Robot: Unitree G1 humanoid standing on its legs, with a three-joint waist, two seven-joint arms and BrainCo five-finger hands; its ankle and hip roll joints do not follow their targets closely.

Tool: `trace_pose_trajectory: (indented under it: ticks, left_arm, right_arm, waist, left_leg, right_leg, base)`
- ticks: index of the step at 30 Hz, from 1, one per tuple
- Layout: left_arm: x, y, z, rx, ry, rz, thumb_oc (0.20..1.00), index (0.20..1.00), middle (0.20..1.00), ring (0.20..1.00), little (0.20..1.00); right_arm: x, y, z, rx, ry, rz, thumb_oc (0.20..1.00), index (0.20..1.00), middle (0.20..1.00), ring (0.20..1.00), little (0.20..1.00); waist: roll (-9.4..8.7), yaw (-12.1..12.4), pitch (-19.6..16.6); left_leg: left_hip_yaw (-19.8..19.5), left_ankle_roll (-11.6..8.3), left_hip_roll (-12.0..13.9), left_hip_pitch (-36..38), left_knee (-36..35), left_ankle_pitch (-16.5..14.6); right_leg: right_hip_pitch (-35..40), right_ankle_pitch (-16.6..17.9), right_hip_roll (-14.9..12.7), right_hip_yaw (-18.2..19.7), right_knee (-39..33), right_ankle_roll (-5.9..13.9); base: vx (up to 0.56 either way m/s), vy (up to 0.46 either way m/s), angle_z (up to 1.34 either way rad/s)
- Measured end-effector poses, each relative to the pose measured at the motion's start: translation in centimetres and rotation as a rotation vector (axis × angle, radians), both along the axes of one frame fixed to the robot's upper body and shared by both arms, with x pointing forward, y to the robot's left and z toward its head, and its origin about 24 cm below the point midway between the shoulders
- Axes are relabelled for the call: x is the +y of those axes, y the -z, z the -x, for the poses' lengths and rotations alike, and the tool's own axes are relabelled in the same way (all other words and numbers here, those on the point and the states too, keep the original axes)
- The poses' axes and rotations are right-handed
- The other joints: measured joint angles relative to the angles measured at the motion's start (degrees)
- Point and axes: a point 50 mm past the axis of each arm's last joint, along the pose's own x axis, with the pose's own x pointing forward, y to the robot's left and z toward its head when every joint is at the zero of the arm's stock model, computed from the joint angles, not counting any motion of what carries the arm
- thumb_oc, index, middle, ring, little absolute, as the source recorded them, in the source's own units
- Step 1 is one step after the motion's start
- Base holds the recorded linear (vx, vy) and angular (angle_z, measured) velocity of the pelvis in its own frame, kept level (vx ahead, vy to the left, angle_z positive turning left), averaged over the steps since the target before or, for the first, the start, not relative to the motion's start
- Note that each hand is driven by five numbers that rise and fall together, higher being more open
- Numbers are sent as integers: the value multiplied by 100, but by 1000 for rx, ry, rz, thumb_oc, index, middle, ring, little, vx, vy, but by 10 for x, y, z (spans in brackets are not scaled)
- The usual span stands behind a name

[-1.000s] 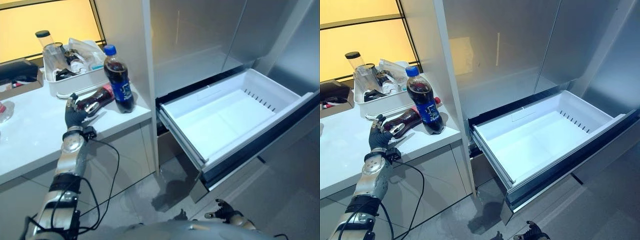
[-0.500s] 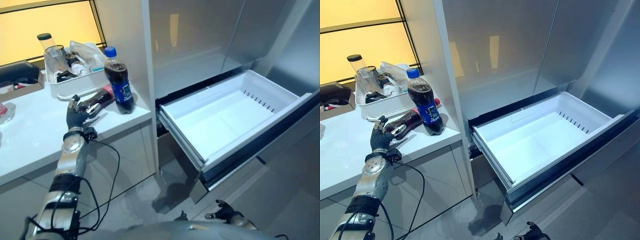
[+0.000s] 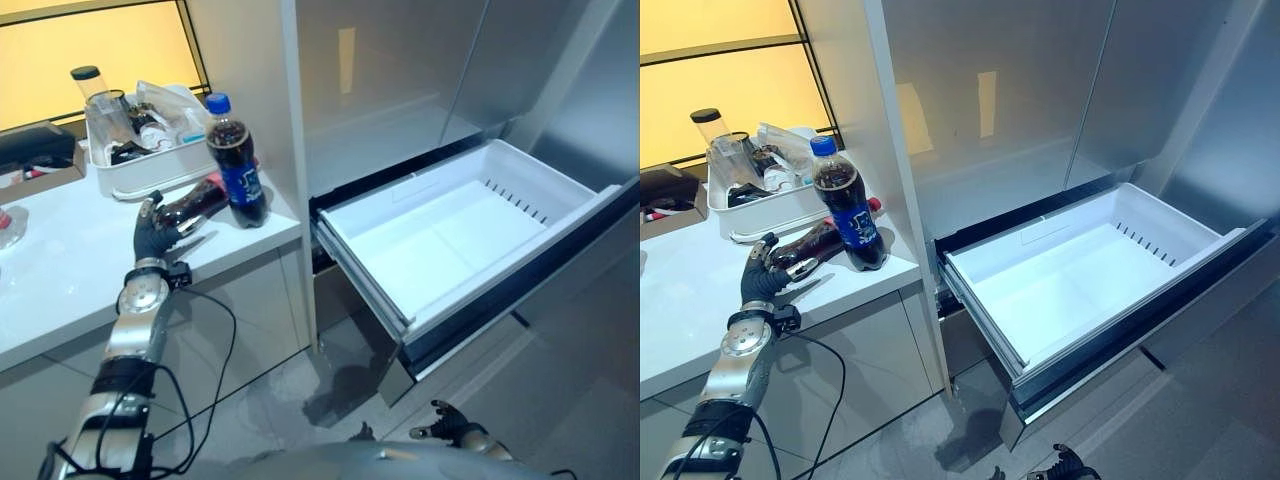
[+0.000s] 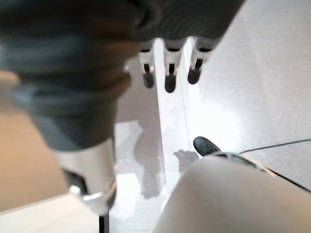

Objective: Take the drinks into the refrigerator

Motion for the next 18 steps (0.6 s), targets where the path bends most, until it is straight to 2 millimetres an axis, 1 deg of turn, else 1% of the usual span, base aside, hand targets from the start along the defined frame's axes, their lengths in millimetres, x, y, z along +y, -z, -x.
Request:
trace_pose_trajectory:
  ticks: [1,2,4,5,6,7,9,10,11,13,14,15,16,18]
  left_arm:
    - [2,-4,0,-1,1,-35,1000,1000,1000,1000,1000]
    - [10,-12,0,31,13,-139,1000,1000,1000,1000,1000]
    - [18,-26,-3,54,15,-262,1000,1000,1000,1000,1000]
    - [23,-42,-8,54,13,-355,1000,1000,1000,1000,1000]
    - [23,-56,-15,60,28,-456,1000,1000,1000,1000,1000]
    - [22,-62,-18,48,31,-491,1000,1000,1000,1000,1000]
    - [18,-79,-32,90,65,-676,1000,1000,1000,1000,1000]
    - [15,-82,-37,92,69,-714,1000,1000,1000,1000,1000]
    - [9,-88,-45,99,86,-791,1000,1000,1000,1000,1000]
    - [6,-93,-53,134,98,-887,1000,1000,1000,1000,1000]
    - [6,-93,-56,148,98,-911,1000,1000,1000,1000,1000]
    - [6,-92,-61,197,101,-971,1000,1000,1000,1000,1000]
    - [10,-88,-61,228,91,-992,1000,1000,1000,1000,1000]
    - [6,-89,-65,244,109,-1037,1000,1000,1000,1000,1000]
  right_arm:
    - [-1,0,2,4,5,2,1000,1000,1000,1000,1000]
    - [-2,1,4,11,6,0,1000,1000,1000,1000,1000]
    - [-3,1,7,20,6,-2,1000,1000,1000,1000,1000]
    - [-3,2,9,26,6,-3,1000,1000,1000,1000,1000]
    - [-3,2,10,29,7,-5,1000,1000,1000,1000,1000]
    - [-3,2,10,30,6,-7,1000,1000,1000,1000,1000]
    - [-3,3,13,44,1,-9,1000,1000,1000,1000,1000]
    - [-3,3,13,48,-1,-7,1000,1000,1000,1000,1000]
    - [-4,3,12,51,-3,-4,1000,1000,1000,1000,1000]
    - [-5,3,10,51,-8,-2,1000,1000,1000,1000,1000]
    - [-6,3,11,54,-7,0,1000,1000,1000,1000,1000]
    - [-7,2,9,51,-9,1,1000,1000,1000,1000,1000]
    - [-8,1,4,40,-18,3,1000,1000,1000,1000,1000]
    - [-10,1,4,45,-23,9,1000,1000,1000,1000,1000]
  waist:
    - [4,3,2]
    - [-2,6,8]
    - [-16,13,23]
    - [5,20,48]
    - [-21,32,47]
    - [-9,29,54]
    - [-2,4,55]
    - [2,7,57]
    - [17,-3,66]
    - [31,-28,70]
    - [56,-90,81]
    - [79,-149,90]
    - [131,-182,105]
    - [169,-180,110]
  left_leg:
    - [-1,0,-1,0,-4,0]
    - [-2,-2,2,-2,1,-1]
    - [-7,-3,7,-2,-3,-1]
    - [-13,-4,5,-2,1,0]
    - [-23,-4,2,-2,3,0]
    - [-22,-4,-4,5,1,0]
    - [-17,-2,-13,8,19,2]
    - [-16,-1,-15,8,18,2]
    - [-14,-1,-17,9,21,3]
    - [-8,-2,-13,12,22,4]
    - [8,-2,-13,16,23,3]
    - [5,-3,-12,15,23,3]
    - [12,-3,-14,17,23,3]
    - [52,-4,-5,19,23,3]
  right_leg:
    - [1,0,-4,1,-1,0]
    - [-1,-1,2,-2,-1,-1]
    - [3,-1,3,-5,-2,-1]
    - [4,-1,2,-8,-1,-2]
    - [15,-1,0,-21,-1,-1]
    - [19,-1,-5,-19,-1,-1]
    - [15,0,-13,-16,-1,-1]
    - [15,0,-16,-16,1,-1]
    - [14,0,-16,-14,1,-2]
    - [13,0,-13,-8,1,-2]
    - [5,1,-9,3,1,-3]
    - [8,2,-8,-3,2,-5]
    - [6,3,-10,2,3,-5]
    - [-12,8,-1,5,4,-12]
  base:
    - [0,0,0]
    - [0,0,0]
    - [0,0,0]
    - [3,-10,4]
    - [0,0,0]
    - [0,0,0]
    - [0,0,0]
    - [0,0,0]
    - [0,0,0]
    - [3,-3,-2]
    - [0,0,0]
    - [4,0,-3]
    - [4,-5,-4]
    - [-1,-2,-9]
